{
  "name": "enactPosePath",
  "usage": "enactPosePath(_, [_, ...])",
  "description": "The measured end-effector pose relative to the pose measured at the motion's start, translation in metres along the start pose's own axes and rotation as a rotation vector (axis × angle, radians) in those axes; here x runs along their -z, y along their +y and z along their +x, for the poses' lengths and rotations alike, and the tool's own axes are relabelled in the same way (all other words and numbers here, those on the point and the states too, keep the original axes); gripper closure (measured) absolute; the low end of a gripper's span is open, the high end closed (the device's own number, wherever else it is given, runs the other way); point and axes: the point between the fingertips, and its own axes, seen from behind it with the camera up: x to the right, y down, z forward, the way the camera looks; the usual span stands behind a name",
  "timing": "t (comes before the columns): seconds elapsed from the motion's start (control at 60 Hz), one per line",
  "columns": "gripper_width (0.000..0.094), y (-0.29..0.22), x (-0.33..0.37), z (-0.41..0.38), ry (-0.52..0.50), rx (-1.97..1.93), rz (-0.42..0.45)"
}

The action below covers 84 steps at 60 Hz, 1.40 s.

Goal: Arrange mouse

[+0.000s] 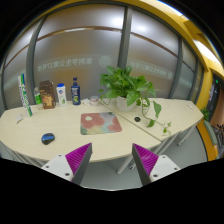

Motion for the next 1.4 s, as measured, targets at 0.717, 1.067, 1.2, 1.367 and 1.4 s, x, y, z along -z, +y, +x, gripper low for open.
enactPosePath(0.717, [0.0088, 0.121, -0.047, -0.248, -0.136, 0.003, -0.153])
enactPosePath(1.067, [0.009, 0.093, -0.144, -0.382, -0.3, 0.05, -0.143])
enactPosePath(1.2, [0.0084, 0.086, -0.175, -0.392, -0.312, 0.023, -0.184])
enactPosePath(1.367, [0.0099, 0.067, -0.202, -0.404, -0.326, 0.043, -0.176])
enactPosePath(1.4, [0.0117, 0.064, -0.206, -0.406, -0.329, 0.049, -0.174])
